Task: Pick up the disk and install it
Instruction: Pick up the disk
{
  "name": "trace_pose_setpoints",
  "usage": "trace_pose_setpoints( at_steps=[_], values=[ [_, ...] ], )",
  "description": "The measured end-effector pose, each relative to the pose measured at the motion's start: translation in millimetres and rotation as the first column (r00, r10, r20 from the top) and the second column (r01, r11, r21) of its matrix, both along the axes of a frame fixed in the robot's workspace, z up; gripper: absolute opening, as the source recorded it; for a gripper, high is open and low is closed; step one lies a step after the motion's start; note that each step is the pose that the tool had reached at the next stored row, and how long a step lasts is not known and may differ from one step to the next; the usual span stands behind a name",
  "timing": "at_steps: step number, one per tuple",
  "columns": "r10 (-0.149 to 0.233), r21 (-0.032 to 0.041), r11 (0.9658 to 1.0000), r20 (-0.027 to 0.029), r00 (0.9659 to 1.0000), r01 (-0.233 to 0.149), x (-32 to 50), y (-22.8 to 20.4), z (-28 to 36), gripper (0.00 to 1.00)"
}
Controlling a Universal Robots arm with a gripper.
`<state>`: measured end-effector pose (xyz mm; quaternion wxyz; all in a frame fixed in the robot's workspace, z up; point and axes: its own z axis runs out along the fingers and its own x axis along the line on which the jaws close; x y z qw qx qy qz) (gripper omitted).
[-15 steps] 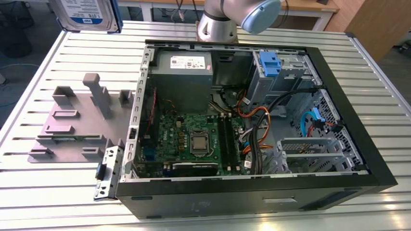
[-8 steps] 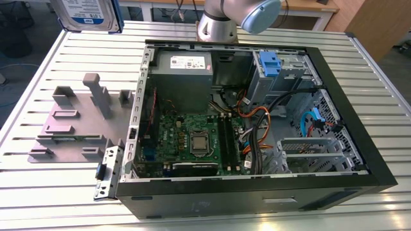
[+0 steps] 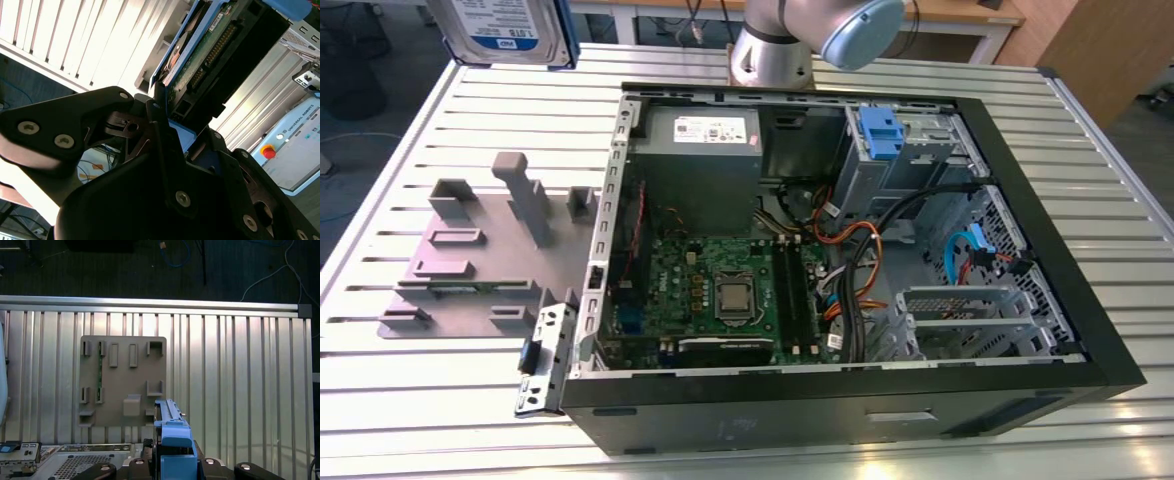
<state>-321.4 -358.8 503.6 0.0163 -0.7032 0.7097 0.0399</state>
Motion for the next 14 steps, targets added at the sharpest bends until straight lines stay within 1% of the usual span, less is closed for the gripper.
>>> trace_pose_setpoints(
  at_steps=[14],
  values=[
    [0.000,0.0000,1.0000,0.0001,1.0000,0.000,4.0,0.0,0.0,0.37]
  ],
)
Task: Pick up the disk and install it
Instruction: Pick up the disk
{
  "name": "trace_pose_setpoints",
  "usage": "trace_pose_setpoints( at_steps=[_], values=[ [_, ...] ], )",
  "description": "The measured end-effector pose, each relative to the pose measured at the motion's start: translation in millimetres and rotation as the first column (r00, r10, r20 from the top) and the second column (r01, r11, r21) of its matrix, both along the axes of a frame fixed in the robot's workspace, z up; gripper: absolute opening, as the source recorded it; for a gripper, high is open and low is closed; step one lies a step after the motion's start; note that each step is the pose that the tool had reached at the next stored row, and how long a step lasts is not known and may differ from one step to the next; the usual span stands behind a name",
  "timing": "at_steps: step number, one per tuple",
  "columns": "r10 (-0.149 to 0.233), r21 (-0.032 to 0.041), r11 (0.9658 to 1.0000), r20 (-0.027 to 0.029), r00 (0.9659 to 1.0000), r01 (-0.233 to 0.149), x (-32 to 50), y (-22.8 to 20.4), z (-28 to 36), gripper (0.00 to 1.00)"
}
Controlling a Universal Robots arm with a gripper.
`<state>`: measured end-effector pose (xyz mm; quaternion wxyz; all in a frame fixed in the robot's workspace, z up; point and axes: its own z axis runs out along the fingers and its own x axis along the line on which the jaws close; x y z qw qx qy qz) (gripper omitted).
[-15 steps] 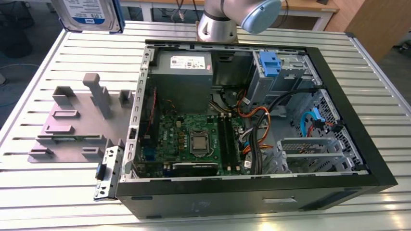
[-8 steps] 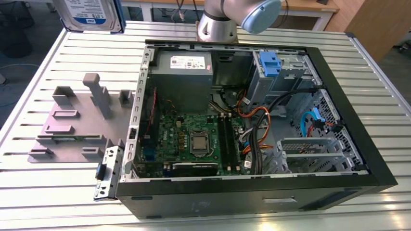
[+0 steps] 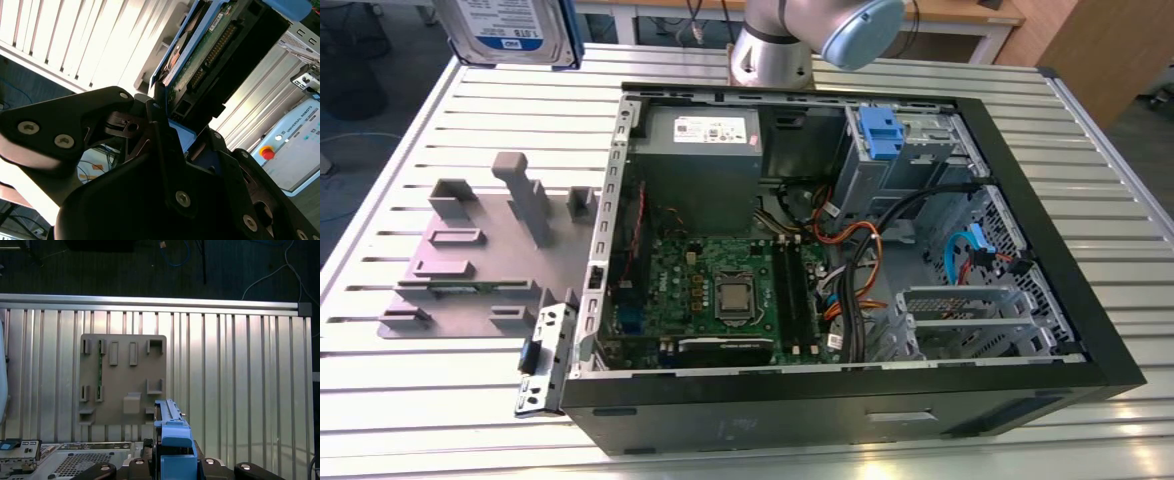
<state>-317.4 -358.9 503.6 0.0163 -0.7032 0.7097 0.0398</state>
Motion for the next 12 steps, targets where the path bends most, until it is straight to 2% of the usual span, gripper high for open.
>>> trace_pose_setpoints(
  at_steps=[12],
  values=[
    [0.000,0.0000,1.0000,0.0000,1.0000,0.000,3.6,0.0,0.0,0.37]
  ],
)
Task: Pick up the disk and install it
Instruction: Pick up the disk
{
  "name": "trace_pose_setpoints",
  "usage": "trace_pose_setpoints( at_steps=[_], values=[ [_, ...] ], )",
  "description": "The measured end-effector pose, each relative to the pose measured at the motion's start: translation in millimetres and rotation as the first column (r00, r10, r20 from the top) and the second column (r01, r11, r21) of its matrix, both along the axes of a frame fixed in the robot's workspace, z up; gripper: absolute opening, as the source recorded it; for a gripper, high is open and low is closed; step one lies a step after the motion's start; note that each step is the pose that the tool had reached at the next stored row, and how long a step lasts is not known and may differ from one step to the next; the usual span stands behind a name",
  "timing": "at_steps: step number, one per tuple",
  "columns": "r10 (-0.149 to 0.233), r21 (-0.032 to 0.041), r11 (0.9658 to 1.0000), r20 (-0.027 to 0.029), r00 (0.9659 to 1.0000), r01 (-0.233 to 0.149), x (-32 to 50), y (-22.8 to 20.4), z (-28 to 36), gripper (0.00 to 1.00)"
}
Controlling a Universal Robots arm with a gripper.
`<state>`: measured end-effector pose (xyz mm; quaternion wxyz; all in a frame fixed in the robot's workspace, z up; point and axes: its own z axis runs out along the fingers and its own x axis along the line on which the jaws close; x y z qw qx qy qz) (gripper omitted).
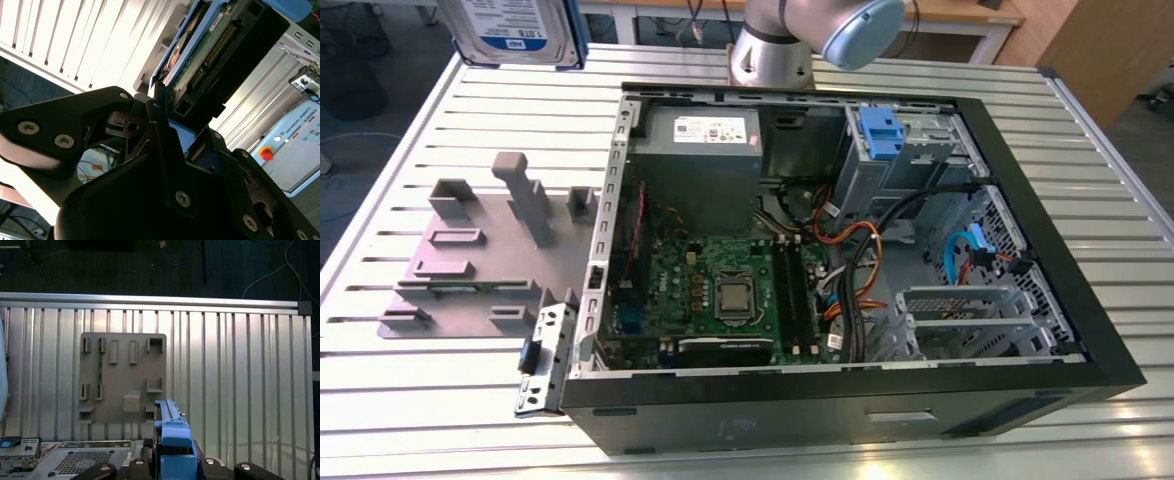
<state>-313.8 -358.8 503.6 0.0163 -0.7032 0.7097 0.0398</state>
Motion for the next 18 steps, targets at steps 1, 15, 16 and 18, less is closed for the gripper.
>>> trace_pose_setpoints(
  at_steps=[1,15,16,18],
  values=[
    [0.000,0.0000,1.0000,-0.0001,1.0000,0.000,0.3,0.0,0.0,0.37],
    [0.000,0.0000,1.0000,0.0000,1.0000,0.000,3.6,0.0,0.0,0.37],
    [0.000,0.0000,1.0000,0.0000,1.0000,0.000,3.8,0.0,0.0,0.37],
    [0.000,0.0000,1.0000,0.0000,1.0000,0.000,4.3,0.0,0.0,0.37]
  ],
)
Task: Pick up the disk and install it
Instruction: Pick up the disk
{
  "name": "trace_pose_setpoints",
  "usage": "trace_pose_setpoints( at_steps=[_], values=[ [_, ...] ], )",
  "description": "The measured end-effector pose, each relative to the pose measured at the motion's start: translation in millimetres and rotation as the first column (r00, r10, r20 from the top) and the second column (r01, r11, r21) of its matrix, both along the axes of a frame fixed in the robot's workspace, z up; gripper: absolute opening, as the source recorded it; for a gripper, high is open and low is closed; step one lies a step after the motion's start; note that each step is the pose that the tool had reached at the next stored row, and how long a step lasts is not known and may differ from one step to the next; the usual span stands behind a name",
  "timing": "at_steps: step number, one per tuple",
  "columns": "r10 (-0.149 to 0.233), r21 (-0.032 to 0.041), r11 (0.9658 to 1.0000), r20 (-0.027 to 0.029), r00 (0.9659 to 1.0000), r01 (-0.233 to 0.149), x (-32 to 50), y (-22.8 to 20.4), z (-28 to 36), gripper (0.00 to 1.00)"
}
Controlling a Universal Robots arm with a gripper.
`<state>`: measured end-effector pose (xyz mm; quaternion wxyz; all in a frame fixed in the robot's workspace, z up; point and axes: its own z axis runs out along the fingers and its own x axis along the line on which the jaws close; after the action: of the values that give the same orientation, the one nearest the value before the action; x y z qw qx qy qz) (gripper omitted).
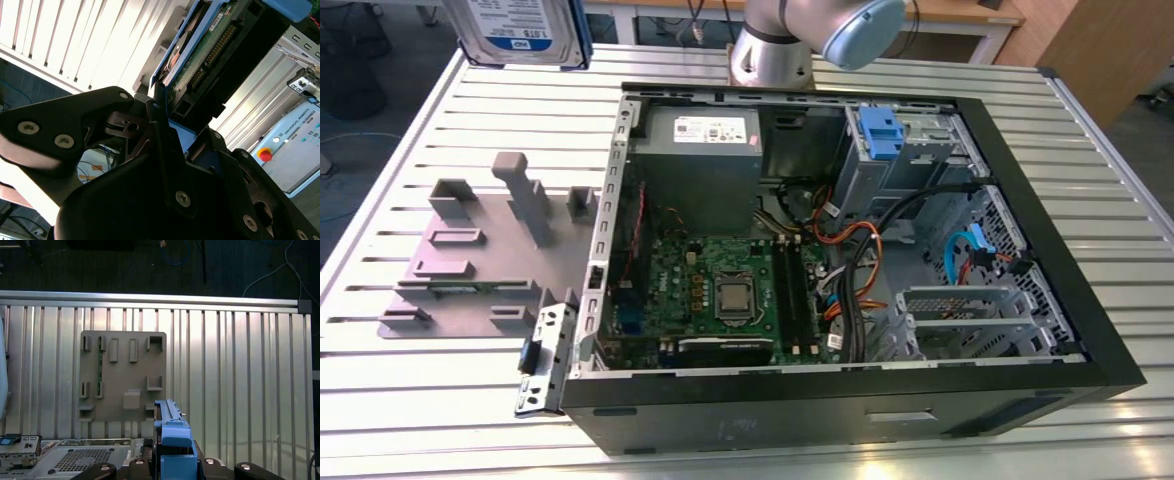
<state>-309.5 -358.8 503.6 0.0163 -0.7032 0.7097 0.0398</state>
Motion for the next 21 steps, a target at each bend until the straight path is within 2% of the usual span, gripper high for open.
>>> trace_pose_setpoints(
  at_steps=[21],
  values=[
    [0.000,0.0000,1.0000,0.0000,1.0000,0.000,6.4,0.0,0.0,0.37]
  ],
)
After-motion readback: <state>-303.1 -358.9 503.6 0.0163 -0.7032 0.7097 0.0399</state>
